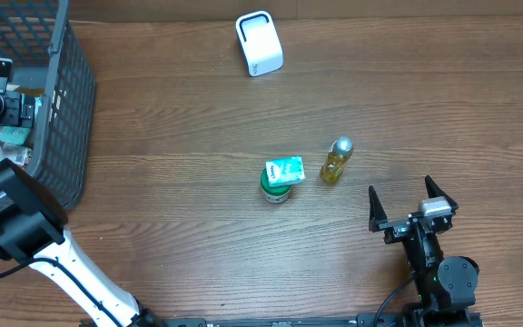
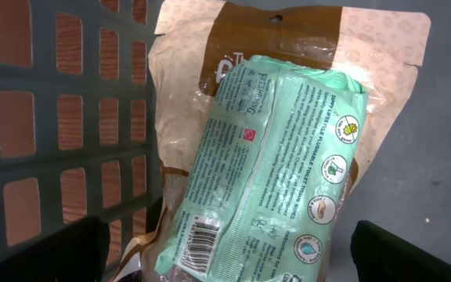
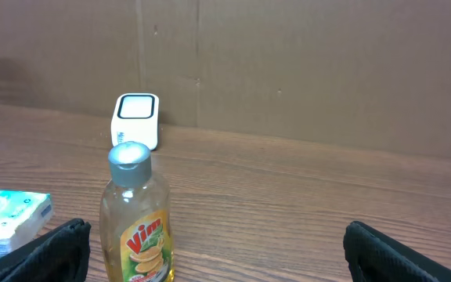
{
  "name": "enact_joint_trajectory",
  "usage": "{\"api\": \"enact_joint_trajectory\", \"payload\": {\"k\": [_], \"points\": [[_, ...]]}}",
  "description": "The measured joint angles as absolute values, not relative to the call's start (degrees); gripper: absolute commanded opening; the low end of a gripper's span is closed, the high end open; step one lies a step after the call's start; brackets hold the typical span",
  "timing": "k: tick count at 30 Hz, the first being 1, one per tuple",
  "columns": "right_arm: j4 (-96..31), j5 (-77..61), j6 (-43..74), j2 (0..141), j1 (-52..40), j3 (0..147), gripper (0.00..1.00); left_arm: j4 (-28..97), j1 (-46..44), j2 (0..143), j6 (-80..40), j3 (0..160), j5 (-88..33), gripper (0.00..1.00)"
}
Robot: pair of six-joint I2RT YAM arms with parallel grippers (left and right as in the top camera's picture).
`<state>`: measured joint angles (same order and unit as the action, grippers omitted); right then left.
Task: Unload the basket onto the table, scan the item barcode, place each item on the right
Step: 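Grasp the clear snack bag in the basket with the left gripper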
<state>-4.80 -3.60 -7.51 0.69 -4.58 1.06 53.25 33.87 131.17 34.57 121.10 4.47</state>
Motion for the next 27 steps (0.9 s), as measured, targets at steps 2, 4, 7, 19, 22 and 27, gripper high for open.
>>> {"api": "enact_joint_trajectory", "payload": {"k": [2,4,7,19,22,27], "points": [[-4.8,-3.6,-7.5,0.7,-4.6,1.1,1.00,53.3,33.9,131.3,35.0,121.1,4.4,1.00],[-4.8,-3.6,-7.5,0.7,-4.6,1.1,1.00,53.5,33.9,131.7,35.5,121.1,4.5,0.99],[-4.8,-3.6,-7.5,0.7,-4.6,1.1,1.00,53.6,33.9,132.9,36.0,121.1,4.5,1.00],[-4.8,-3.6,-7.5,0.7,-4.6,1.1,1.00,54.0,35.7,136.2,36.2,121.1,3.0,1.00],[-4.8,-3.6,-7.5,0.7,-4.6,1.1,1.00,54.0,35.7,137.1,36.2,121.1,3.0,0.94],[-4.8,-3.6,-7.5,0.7,-4.6,1.1,1.00,54.7,35.7,138.1,36.4,121.2,3.0,0.79]]}}
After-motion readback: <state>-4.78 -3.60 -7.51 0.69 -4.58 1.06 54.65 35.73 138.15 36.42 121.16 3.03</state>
